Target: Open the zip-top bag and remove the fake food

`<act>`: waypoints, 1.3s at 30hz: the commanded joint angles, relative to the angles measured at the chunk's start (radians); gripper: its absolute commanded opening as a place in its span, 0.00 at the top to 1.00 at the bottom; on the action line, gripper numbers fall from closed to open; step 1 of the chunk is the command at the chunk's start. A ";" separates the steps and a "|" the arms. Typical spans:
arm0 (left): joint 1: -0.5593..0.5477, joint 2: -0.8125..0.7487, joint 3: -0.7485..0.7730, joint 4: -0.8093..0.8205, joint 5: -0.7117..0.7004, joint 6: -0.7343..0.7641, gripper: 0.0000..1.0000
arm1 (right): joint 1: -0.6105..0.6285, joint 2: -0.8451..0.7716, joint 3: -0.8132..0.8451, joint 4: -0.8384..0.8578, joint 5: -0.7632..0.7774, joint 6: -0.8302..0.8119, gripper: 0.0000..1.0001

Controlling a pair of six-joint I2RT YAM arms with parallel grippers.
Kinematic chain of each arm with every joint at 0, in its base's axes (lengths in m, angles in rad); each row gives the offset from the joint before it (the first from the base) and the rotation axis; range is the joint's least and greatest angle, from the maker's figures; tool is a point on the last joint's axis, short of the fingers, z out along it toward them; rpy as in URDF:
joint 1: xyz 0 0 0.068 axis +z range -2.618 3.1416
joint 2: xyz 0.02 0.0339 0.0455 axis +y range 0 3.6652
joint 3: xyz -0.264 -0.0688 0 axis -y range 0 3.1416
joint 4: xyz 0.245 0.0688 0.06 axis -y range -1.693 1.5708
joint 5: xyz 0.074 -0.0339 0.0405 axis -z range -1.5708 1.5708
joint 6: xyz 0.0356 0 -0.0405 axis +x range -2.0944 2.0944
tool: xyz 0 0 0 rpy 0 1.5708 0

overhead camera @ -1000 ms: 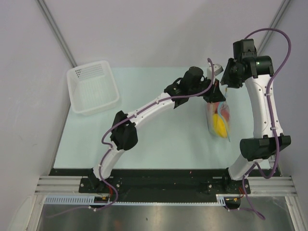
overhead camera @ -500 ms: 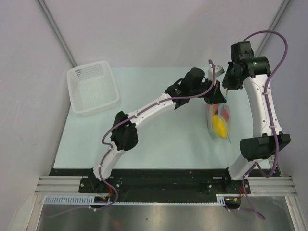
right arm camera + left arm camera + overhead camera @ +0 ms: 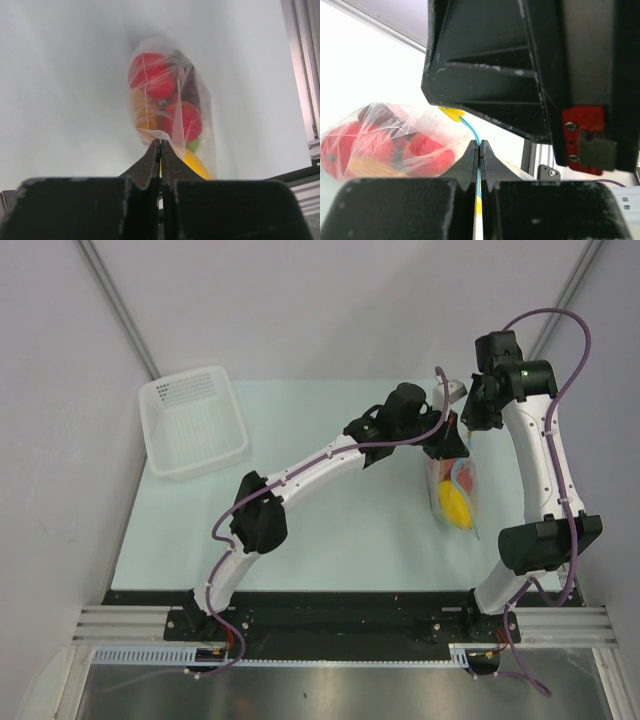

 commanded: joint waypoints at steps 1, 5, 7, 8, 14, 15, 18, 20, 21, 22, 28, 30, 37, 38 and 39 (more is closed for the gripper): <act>-0.008 -0.067 -0.002 0.042 0.008 0.021 1.00 | 0.005 -0.028 0.002 -0.158 0.033 0.000 1.00; -0.011 -0.080 -0.005 0.012 -0.050 0.026 0.98 | 0.007 -0.056 -0.014 -0.130 0.020 0.023 1.00; -0.014 -0.101 -0.020 0.004 -0.082 0.032 0.84 | 0.002 -0.082 -0.027 -0.115 0.019 0.037 1.00; -0.019 -0.115 -0.038 0.025 -0.134 0.033 0.68 | -0.004 -0.089 -0.030 -0.113 0.004 0.044 1.00; -0.045 -0.164 -0.118 0.094 -0.255 0.024 0.44 | -0.032 -0.120 -0.040 -0.112 -0.052 0.095 1.00; -0.050 -0.158 -0.106 0.082 -0.287 0.027 0.44 | -0.033 -0.117 -0.038 -0.113 -0.056 0.100 1.00; -0.065 -0.139 -0.066 0.070 -0.350 0.027 0.46 | -0.039 -0.111 -0.029 -0.122 -0.064 0.104 1.00; -0.077 -0.144 -0.068 0.090 -0.372 0.027 0.47 | -0.039 -0.109 -0.030 -0.121 -0.067 0.115 1.00; -0.082 -0.146 -0.066 0.102 -0.387 0.029 0.47 | -0.039 -0.109 -0.030 -0.119 -0.072 0.118 1.00; -0.086 -0.146 -0.066 0.110 -0.415 0.027 0.48 | -0.041 -0.109 -0.030 -0.119 -0.075 0.127 1.00; -0.114 -0.135 -0.051 0.125 -0.569 0.020 0.54 | -0.041 -0.109 -0.027 -0.122 -0.078 0.139 1.00; -0.117 -0.130 -0.043 0.127 -0.593 0.026 0.58 | -0.041 -0.109 -0.027 -0.122 -0.079 0.143 1.00; -0.126 -0.115 -0.008 0.130 -0.665 0.018 0.68 | -0.044 -0.103 -0.034 -0.122 -0.087 0.152 1.00; -0.128 -0.107 0.000 0.127 -0.667 0.014 0.68 | -0.044 -0.103 -0.032 -0.124 -0.087 0.153 1.00; -0.128 -0.100 0.020 0.125 -0.662 0.012 0.70 | -0.044 -0.102 -0.032 -0.121 -0.096 0.155 1.00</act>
